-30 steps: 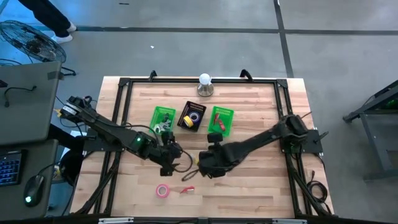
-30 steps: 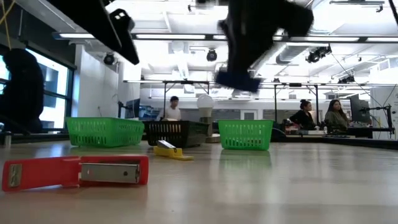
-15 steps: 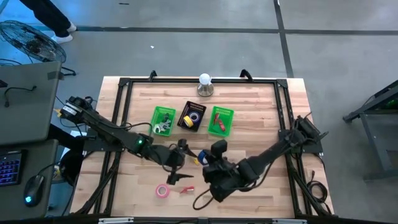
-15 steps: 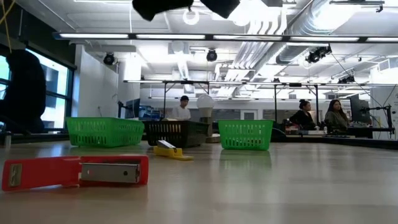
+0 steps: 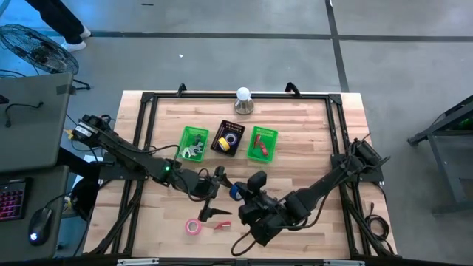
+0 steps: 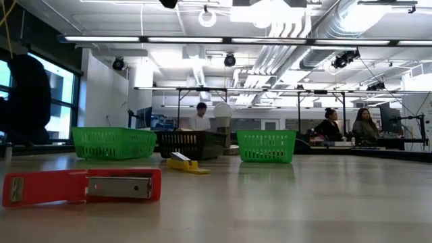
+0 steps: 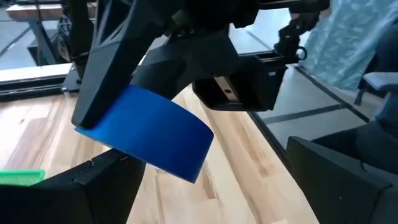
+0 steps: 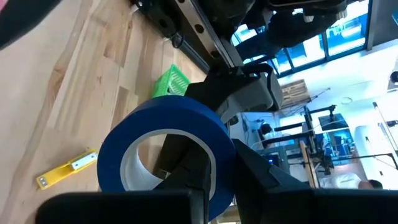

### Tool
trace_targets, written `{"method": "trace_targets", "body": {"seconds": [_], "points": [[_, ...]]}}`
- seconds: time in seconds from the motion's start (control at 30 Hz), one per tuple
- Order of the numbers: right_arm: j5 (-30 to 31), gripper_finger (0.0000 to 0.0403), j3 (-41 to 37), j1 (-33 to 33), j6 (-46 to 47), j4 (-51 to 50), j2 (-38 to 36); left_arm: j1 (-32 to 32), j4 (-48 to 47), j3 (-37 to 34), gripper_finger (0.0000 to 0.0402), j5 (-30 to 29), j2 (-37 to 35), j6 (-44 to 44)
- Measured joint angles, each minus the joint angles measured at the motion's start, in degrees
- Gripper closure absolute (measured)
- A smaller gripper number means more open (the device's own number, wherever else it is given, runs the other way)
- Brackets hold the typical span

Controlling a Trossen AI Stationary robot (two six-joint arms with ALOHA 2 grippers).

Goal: Pick and place Stapler, Stapler remover, tape
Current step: Put the blue tape into the black bin

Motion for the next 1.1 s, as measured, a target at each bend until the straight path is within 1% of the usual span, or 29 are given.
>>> {"method": "trace_targets", "body": {"seconds": [0.17, 0.23, 0.27, 0.33, 0.4, 0.47, 0.57, 0.6, 0.7, 0.77, 0.83, 0.9, 1.0, 1.07, 1.1], "points": [[-0.2, 0.037, 0.0, -0.6, -0.4, 0.0, 0.0, 0.0, -0.1, 0.0, 0.0032, -0.1, 0.0, 0.9], [-1.3, 0.037, 0.0, -0.8, -0.6, 0.2, 0.0, 0.0, -0.1, -0.1, 0.0052, -0.4, 0.0, 1.7], [-1.7, 0.037, 0.0, -1.0, -0.5, 0.3, 0.0, 0.0, -0.2, -0.1, 0.0069, -0.6, 0.1, 1.9], [-2.2, 0.037, 0.0, -1.2, -0.4, 0.4, 0.0, 0.0, -0.2, -0.1, 0.0111, -1.1, 0.1, 2.6], [-2.6, 0.037, 0.0, -1.4, -0.6, 0.5, 0.0, 0.0, -0.2, -0.1, 0.0166, -2.4, 0.1, 3.7], [-2.8, 0.037, 0.0, -1.4, -0.6, 0.6, -0.1, 0.0, -0.2, -0.1, 0.023, -4.1, 0.1, 4.6], [-2.9, 0.037, 0.0, -1.5, -1.1, 0.7, -0.1, 0.0, -0.2, -0.1, 0.0338, -4.3, 0.1, 6.4], [-3.3, 0.037, 0.1, -1.5, -1.0, 1.0, -0.1, 0.0, -0.1, -0.1, 0.0362, -4.1, 0.1, 7.4], [-5.2, 0.0367, 0.1, -1.3, -1.3, 1.4, -0.1, 0.0, 0.1, -0.1, 0.0364, -4.0, 0.2, 8.0], [-4.7, 0.0339, 0.1, -1.0, -1.2, 2.3, -0.1, -0.1, 0.5, -0.1, 0.036, -4.5, 0.2, 7.9], [-3.0, 0.0297, 0.1, -0.4, -1.4, 2.8, 0.0, -0.1, 1.1, 0.0, 0.0363, -5.1, 0.1, 7.9], [1.9, 0.0253, -0.1, 0.7, -2.6, 2.3, 0.0, 0.0, 1.3, 0.1, 0.0365, -5.8, 0.1, 8.0], [12.8, 0.0197, -0.1, 3.6, -3.9, 1.4, -0.9, 0.0, 1.2, 0.2, 0.0365, -8.6, 0.0, 8.7], [18.8, 0.0171, -0.1, 5.7, -4.2, 0.2, -2.1, 0.0, 0.8, 0.2, 0.0365, -11.5, 0.0, 9.7], [20.8, 0.0163, -0.1, 6.8, -4.3, -0.1, -2.8, 0.5, 0.7, 0.2, 0.0365, -12.5, -0.2, 10.3]]}}
